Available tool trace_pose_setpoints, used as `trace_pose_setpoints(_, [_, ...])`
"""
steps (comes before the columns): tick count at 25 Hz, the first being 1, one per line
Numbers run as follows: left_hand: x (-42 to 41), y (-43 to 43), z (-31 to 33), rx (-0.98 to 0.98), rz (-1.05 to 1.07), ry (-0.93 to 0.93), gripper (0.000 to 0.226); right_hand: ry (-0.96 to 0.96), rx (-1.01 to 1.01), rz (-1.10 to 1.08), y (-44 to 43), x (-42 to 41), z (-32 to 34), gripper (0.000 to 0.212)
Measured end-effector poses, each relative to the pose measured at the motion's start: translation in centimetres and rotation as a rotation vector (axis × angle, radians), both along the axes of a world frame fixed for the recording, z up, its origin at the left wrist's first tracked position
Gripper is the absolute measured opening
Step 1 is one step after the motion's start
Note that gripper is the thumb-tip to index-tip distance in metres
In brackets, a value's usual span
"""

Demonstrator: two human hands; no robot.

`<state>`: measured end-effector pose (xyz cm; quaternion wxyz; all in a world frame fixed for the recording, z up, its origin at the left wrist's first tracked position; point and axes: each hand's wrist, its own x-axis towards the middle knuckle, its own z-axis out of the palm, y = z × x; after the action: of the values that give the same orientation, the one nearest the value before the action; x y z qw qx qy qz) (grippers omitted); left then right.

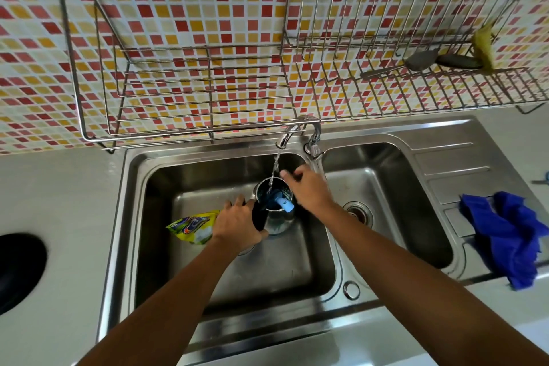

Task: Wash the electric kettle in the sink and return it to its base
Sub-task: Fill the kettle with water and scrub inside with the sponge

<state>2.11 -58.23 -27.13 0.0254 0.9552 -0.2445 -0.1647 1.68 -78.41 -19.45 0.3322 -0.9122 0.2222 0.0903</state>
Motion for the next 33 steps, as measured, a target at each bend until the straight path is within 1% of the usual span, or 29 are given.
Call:
trace_pose_setpoints(2, [0.0, -0.1, 0.0, 0.010, -0.028, -0.015, 0.089, 0.166, -0.009, 0.272, 1.7, -1.0, -0.4, 0.051])
trace_pose_setpoints(4, [0.0, -0.2, 0.2, 0.021, -0.036, -0.032, 0.083, 0.260, -0.077, 0.458, 2.6, -0.9, -0.2, 0.040])
trace_pose_setpoints(6, [0.0, -0.3, 0.3, 0.016, -0.027, -0.046, 0.081, 0.311, -0.203, 0.555, 3.1, 0.2, 0.3, 0.033])
trace_pose_setpoints(10, [-0.2, -0.3, 0.6, 0.014, -0.032, -0.061, 0.078, 0.358, -0.509, 0.702, 3.6, 2.1, 0.9, 0.035])
trace_pose_setpoints(15, [-0.5, -0.2, 1.1, -0.043, -0.003, -0.054, 0.073, 0.360, -0.765, 0.911, 5.1, 2.8, -0.3, 0.032])
trace_pose_setpoints(16, [-0.5, -0.1, 1.2, -0.052, 0.006, -0.043, 0.074, 0.379, -0.778, 0.918, 5.3, 2.9, -0.6, 0.033])
trace_pose_setpoints(18, [-0.5, -0.1, 1.4, -0.060, 0.027, -0.042, 0.080, 0.507, -0.753, 0.901, 5.5, 3.4, -0.2, 0.033])
trace_pose_setpoints(20, [-0.5, -0.1, 1.4, -0.065, 0.017, -0.045, 0.080, 0.690, -0.616, 0.900, 5.2, 4.5, 0.3, 0.024])
trace_pose_setpoints(21, [-0.4, -0.1, 1.4, -0.067, 0.015, -0.043, 0.080, 0.756, -0.507, 0.876, 5.1, 5.0, 0.6, 0.018])
trace_pose_setpoints(22, [-0.5, 0.0, 1.3, -0.074, 0.023, -0.039, 0.079, 0.781, -0.390, 0.831, 5.0, 5.2, 0.8, 0.017])
trace_pose_setpoints(23, [-0.6, 0.0, 1.3, -0.078, 0.035, -0.035, 0.079, 0.761, -0.322, 0.795, 5.0, 5.2, 0.7, 0.020])
trace_pose_setpoints(24, [-0.5, 0.0, 1.4, -0.081, 0.042, -0.036, 0.078, 0.698, -0.308, 0.791, 5.1, 5.2, 0.5, 0.023])
trace_pose_setpoints(26, [-0.5, -0.2, 1.7, -0.084, 0.048, -0.033, 0.078, 0.561, -0.386, 0.795, 5.4, 4.8, 0.9, 0.027])
trace_pose_setpoints(28, [-0.6, -0.2, 2.1, -0.076, 0.029, -0.028, 0.074, 0.426, -0.541, 0.785, 5.4, 4.2, 0.7, 0.030])
trace_pose_setpoints(29, [-0.7, -0.2, 2.2, -0.071, 0.013, -0.035, 0.070, 0.422, -0.595, 0.791, 5.4, 4.0, 0.7, 0.031])
trace_pose_setpoints(30, [-0.7, -0.2, 2.4, -0.067, 0.001, -0.045, 0.067, 0.461, -0.633, 0.806, 5.2, 4.1, 0.9, 0.032])
trace_pose_setpoints(31, [-0.7, -0.2, 2.5, -0.062, -0.004, -0.055, 0.065, 0.552, -0.640, 0.819, 5.0, 4.3, 1.2, 0.031])
trace_pose_setpoints(33, [-0.7, -0.2, 2.7, -0.049, 0.003, -0.052, 0.067, 0.726, -0.527, 0.843, 5.0, 4.6, 1.3, 0.024])
